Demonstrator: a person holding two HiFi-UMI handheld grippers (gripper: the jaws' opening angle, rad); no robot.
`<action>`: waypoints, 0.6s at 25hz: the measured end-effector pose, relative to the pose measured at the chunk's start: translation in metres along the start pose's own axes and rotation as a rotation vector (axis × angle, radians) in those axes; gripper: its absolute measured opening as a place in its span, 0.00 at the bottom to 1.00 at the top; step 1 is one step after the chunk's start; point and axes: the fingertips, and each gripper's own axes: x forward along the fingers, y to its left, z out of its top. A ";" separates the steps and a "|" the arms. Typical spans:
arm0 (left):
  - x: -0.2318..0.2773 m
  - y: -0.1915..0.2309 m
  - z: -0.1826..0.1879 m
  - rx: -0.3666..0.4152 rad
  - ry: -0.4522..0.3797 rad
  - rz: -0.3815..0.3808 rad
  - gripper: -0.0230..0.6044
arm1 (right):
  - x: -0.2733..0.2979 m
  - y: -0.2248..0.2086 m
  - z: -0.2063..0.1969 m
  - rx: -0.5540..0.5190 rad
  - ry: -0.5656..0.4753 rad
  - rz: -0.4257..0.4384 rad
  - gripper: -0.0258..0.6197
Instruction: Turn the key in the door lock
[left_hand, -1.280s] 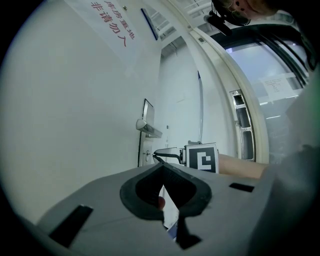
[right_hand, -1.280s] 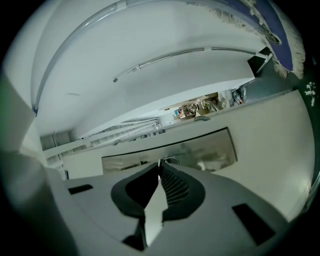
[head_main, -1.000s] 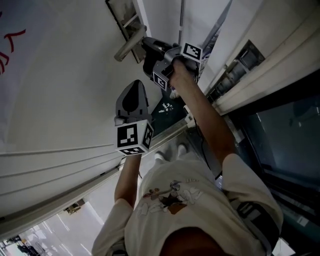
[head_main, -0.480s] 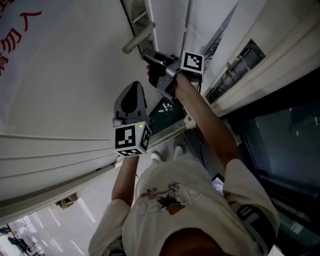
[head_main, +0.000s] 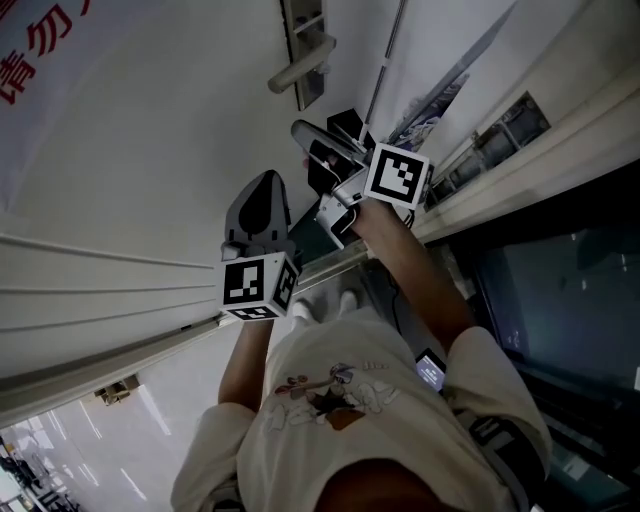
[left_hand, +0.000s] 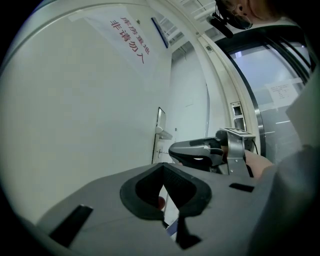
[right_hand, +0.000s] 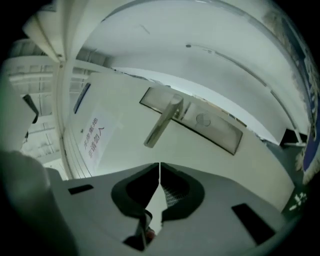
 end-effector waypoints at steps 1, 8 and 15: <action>-0.003 0.000 0.000 -0.008 0.000 0.002 0.04 | -0.005 0.002 -0.001 -0.045 -0.009 -0.007 0.06; -0.016 -0.009 0.007 -0.012 0.005 -0.023 0.04 | -0.041 0.014 -0.008 -0.402 -0.048 -0.137 0.05; -0.024 -0.014 0.011 0.005 -0.003 -0.036 0.04 | -0.072 0.022 -0.024 -0.706 -0.063 -0.253 0.05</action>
